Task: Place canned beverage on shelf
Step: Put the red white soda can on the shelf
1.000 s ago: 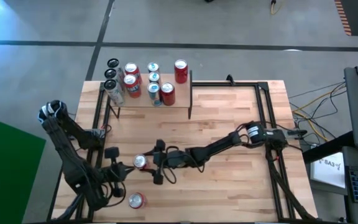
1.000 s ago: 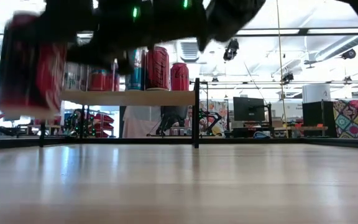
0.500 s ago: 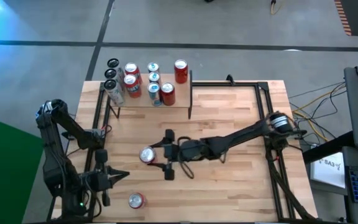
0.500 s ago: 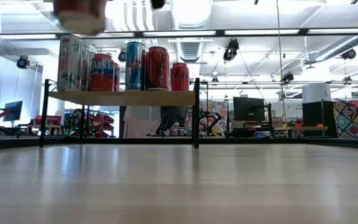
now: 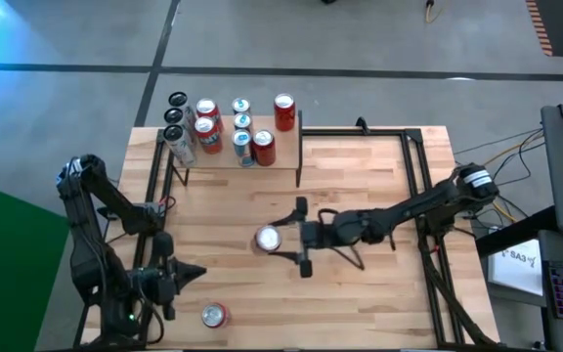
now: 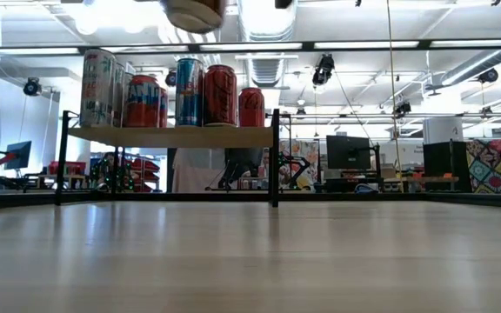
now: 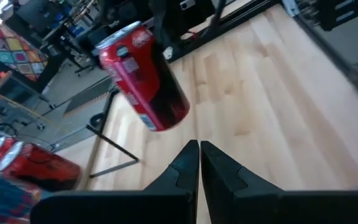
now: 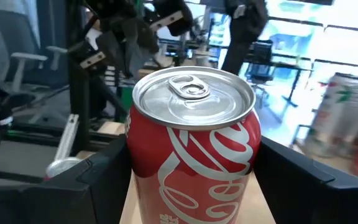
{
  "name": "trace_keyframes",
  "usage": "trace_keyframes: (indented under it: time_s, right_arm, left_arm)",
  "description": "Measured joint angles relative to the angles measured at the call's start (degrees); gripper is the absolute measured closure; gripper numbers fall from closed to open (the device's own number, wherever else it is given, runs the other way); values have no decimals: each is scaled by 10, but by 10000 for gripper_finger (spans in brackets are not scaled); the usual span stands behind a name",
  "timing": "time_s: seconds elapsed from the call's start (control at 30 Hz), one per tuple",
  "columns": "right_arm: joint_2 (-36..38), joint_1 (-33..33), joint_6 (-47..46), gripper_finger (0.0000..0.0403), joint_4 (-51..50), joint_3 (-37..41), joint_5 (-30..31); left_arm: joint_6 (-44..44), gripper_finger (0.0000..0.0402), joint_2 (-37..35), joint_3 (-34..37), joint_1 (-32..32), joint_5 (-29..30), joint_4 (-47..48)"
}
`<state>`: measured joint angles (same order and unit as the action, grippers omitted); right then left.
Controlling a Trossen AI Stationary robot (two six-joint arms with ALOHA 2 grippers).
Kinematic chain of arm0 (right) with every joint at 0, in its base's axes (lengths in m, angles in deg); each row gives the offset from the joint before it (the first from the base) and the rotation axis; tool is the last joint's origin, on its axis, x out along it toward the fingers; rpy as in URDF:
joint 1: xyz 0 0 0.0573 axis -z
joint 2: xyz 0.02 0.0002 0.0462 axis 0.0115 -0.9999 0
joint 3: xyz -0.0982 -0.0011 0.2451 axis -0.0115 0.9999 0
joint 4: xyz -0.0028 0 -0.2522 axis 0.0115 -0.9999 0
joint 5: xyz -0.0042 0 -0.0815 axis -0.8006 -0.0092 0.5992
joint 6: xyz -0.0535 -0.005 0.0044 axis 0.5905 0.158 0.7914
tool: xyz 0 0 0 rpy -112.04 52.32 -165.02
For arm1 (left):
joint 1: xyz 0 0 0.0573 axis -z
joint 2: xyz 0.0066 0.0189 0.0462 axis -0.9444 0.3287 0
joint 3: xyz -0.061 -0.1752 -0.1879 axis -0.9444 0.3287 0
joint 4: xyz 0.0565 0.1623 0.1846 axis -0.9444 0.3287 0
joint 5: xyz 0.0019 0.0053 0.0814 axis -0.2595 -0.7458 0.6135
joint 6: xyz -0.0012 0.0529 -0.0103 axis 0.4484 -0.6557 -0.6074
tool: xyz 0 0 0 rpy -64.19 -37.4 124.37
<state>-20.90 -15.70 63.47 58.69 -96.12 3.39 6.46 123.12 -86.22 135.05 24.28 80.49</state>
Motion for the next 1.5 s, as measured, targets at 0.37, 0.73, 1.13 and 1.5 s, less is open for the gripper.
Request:
trace_keyframes:
  time_s: [0.37, 0.73, 1.13, 1.5]
  right_arm:
    - [104, 34, -2, 117, -35, 18, 78]
    - [128, 115, -88, 117, -368, -123, 83]
    - [141, 133, -44, 117, -455, -167, -16]
    - [156, 146, -164, 117, -556, -164, 172]
  left_arm:
    - [-18, 402, -41, 0, -77, 13, 2]
    - [46, 402, -25, 11, -78, 88, 0]
    - [-16, 402, -22, 12, -79, 67, -26]
    - [-142, 402, -84, 12, -149, 39, -37]
